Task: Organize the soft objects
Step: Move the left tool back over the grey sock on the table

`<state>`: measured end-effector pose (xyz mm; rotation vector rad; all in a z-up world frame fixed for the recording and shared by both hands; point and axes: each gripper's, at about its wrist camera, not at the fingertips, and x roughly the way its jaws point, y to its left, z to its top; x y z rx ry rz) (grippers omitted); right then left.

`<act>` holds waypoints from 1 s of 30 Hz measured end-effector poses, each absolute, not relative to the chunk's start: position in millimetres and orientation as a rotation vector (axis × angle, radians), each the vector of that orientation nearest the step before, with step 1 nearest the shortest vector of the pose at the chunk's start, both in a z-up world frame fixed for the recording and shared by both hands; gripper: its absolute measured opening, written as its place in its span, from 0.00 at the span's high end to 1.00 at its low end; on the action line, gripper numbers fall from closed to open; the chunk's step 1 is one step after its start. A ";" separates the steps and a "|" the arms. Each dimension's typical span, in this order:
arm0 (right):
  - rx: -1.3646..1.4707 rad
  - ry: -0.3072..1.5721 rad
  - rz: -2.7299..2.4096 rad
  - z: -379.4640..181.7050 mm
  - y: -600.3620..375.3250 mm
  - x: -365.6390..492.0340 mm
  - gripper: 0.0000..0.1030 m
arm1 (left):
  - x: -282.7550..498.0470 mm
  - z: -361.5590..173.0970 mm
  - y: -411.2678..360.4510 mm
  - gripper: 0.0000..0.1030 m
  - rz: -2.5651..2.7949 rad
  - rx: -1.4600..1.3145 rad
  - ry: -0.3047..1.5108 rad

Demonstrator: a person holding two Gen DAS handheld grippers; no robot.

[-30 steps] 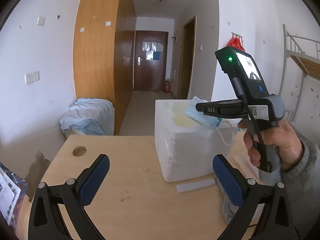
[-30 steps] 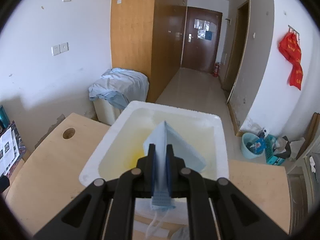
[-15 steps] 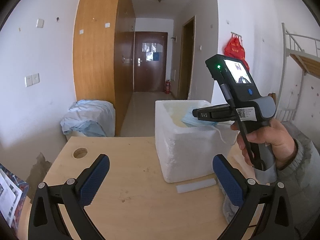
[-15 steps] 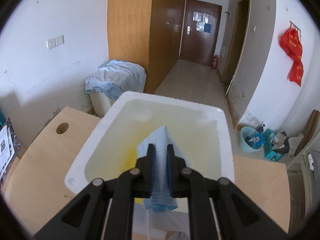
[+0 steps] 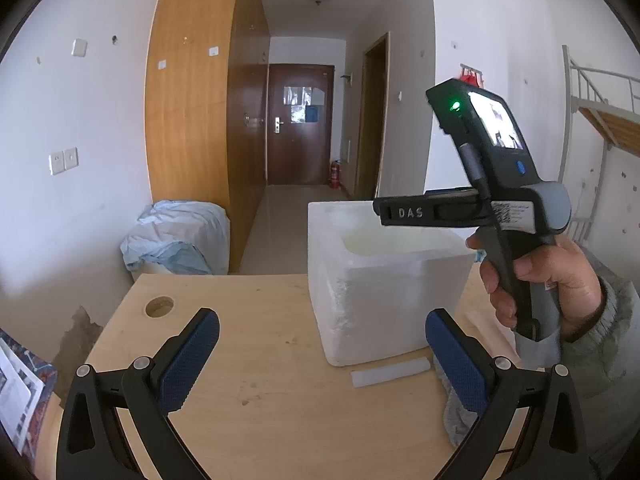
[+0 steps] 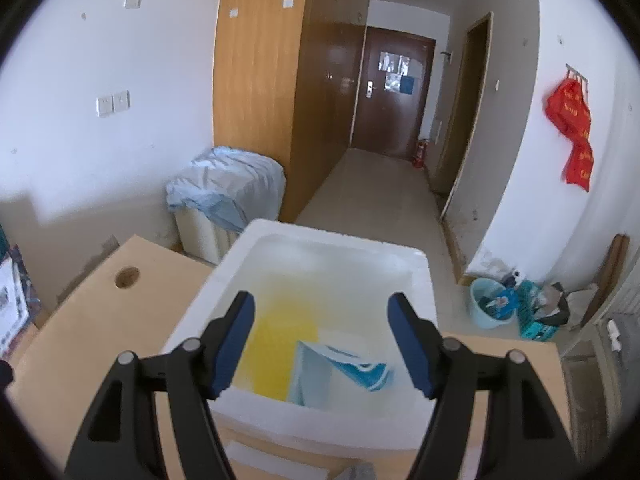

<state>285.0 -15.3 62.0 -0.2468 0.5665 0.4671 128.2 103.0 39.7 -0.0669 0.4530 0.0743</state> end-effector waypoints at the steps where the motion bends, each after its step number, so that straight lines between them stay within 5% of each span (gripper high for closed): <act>1: -0.253 0.574 0.472 61.4 -14.2 284.6 0.29 | 128.1 38.9 103.4 0.00 0.073 -0.067 0.454; 15: -0.225 0.566 0.458 60.2 -44.9 245.4 0.29 | 120.2 39.2 90.8 0.00 0.046 -0.069 0.440; 20: -0.169 0.550 0.439 59.0 -76.0 208.5 0.12 | 115.3 39.0 84.5 0.00 0.018 -0.072 0.447; 30: -0.112 0.512 0.361 53.5 -122.9 136.1 0.02 | 101.1 28.1 60.8 0.00 -0.040 -0.076 0.475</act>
